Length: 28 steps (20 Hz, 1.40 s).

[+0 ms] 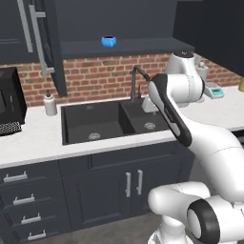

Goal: Gather all objects into one cabinet and sort the glasses and bowls to opposite sides.

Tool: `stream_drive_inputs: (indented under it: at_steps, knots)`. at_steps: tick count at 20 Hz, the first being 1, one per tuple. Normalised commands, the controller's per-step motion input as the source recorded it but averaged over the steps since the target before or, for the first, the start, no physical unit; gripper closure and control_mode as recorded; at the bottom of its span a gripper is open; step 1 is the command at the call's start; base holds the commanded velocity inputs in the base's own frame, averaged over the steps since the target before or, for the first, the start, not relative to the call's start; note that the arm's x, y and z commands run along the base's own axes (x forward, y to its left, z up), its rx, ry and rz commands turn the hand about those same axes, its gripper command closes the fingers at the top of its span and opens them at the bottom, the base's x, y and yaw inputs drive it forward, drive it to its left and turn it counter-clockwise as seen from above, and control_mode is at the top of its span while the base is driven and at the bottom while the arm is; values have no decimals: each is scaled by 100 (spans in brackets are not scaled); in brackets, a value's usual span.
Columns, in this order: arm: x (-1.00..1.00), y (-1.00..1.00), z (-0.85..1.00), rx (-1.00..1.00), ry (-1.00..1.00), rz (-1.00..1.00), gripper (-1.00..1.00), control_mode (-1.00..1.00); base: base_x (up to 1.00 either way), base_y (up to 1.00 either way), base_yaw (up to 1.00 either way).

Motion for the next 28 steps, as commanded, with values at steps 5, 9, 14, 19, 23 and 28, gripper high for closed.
stream_drive_inputs:
  at_steps: [5,9,14,19,23,28]
  knots:
    - [0,0,0,0,0,0,-100,100,36,22,-5]
    - [0,0,0,0,0,0,-100,100,37,33,-2]
    - [0,0,0,0,0,0,-100,100,44,31,0]
    - [0,0,0,0,0,0,-100,100,51,30,2]
    - [0,0,0,0,0,0,-100,100,46,35,7]
    - [0,0,0,0,0,0,-100,100,24,43,3]
